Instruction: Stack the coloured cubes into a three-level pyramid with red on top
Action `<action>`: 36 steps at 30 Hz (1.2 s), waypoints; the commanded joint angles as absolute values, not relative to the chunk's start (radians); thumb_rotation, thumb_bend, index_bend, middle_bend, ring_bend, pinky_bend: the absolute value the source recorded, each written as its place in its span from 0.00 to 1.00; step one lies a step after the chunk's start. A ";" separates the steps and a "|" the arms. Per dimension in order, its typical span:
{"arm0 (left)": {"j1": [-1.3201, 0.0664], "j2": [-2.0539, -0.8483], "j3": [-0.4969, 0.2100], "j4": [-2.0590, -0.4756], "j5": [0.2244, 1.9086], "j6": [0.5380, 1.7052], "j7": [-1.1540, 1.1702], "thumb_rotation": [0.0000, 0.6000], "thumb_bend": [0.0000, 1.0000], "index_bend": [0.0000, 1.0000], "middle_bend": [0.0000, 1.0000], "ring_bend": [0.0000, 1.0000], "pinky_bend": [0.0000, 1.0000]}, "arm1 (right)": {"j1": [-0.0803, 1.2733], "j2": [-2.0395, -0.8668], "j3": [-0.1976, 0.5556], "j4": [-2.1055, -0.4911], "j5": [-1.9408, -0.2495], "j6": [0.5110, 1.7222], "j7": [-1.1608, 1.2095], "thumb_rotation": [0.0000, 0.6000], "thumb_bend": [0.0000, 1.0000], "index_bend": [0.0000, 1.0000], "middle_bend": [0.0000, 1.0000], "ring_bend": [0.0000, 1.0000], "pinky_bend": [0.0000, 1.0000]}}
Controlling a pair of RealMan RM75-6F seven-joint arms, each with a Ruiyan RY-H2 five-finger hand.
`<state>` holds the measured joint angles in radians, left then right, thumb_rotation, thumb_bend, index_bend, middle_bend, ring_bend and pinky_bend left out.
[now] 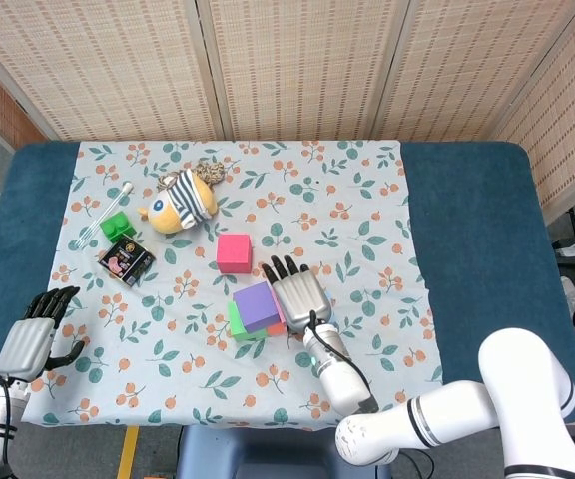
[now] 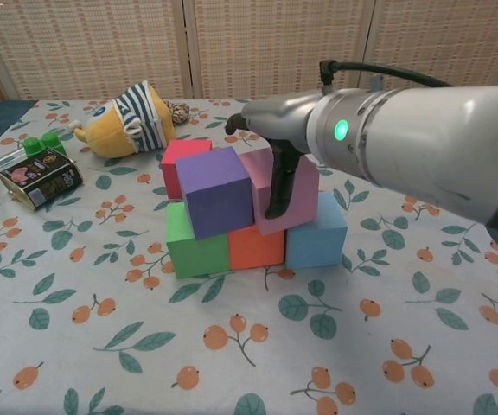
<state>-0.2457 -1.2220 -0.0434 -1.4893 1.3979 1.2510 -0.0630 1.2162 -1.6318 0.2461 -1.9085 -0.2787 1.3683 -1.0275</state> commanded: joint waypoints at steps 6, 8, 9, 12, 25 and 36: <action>-0.245 -1.222 -0.041 -1.489 1.402 1.252 -0.063 1.00 0.35 0.00 0.05 0.04 0.07 | 1.207 -1.609 0.250 -1.927 -0.258 1.359 -1.047 1.00 0.04 0.00 0.00 0.00 0.23; -0.245 -1.222 -0.042 -1.490 1.401 1.252 -0.062 1.00 0.35 0.00 0.05 0.04 0.07 | 1.205 -1.602 0.250 -1.930 -0.253 1.356 -1.051 1.00 0.04 0.00 0.00 0.00 0.23; -0.245 -1.222 -0.042 -1.490 1.401 1.252 -0.061 1.00 0.35 0.00 0.05 0.04 0.07 | 1.204 -1.598 0.251 -1.932 -0.252 1.356 -1.052 1.00 0.04 0.00 0.00 0.00 0.23; -0.244 -1.223 -0.042 -1.490 1.401 1.254 -0.060 1.00 0.35 0.00 0.05 0.04 0.07 | 1.198 -1.587 0.252 -1.936 -0.255 1.352 -1.048 1.00 0.04 0.00 0.00 0.00 0.23; -0.245 -1.225 -0.043 -1.491 1.399 1.253 -0.054 1.00 0.35 0.00 0.05 0.04 0.07 | 1.186 -1.584 0.249 -1.931 -0.285 1.356 -1.039 1.00 0.04 0.34 0.31 0.24 0.23; -0.244 -1.223 -0.043 -1.491 1.401 1.254 -0.060 1.00 0.35 0.00 0.05 0.04 0.07 | 1.181 -1.600 0.253 -1.928 -0.307 1.384 -1.045 1.00 0.04 0.48 0.42 0.37 0.23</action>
